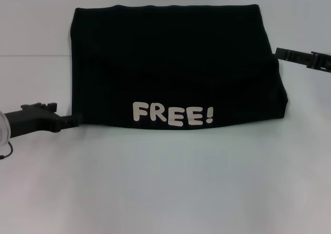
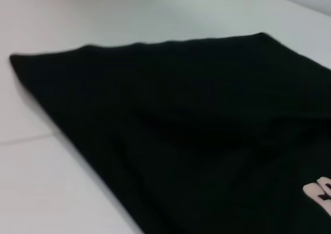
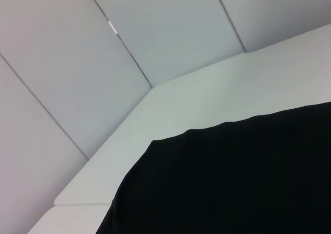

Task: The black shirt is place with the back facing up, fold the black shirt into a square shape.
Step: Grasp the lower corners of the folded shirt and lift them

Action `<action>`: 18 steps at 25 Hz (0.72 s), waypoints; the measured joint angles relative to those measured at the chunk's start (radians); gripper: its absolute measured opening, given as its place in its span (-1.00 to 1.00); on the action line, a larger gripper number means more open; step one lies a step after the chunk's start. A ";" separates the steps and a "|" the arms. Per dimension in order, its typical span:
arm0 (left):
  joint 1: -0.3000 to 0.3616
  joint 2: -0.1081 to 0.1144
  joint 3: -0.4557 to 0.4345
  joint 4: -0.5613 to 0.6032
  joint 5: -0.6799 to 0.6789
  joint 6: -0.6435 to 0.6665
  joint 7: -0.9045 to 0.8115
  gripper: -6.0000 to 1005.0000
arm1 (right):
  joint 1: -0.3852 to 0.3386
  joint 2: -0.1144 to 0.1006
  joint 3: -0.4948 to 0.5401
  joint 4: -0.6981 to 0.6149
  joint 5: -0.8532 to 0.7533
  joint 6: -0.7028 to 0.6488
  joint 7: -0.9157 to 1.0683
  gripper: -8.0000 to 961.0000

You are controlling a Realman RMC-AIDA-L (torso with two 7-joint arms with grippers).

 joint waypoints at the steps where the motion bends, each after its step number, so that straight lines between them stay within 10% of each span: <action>1: -0.004 0.001 0.001 -0.003 0.008 -0.002 -0.034 0.74 | 0.002 0.000 0.000 0.001 0.001 0.004 0.000 0.50; 18: -0.058 0.016 0.027 -0.055 0.042 -0.048 -0.475 0.74 | 0.019 -0.008 -0.006 0.006 -0.002 0.020 -0.006 0.50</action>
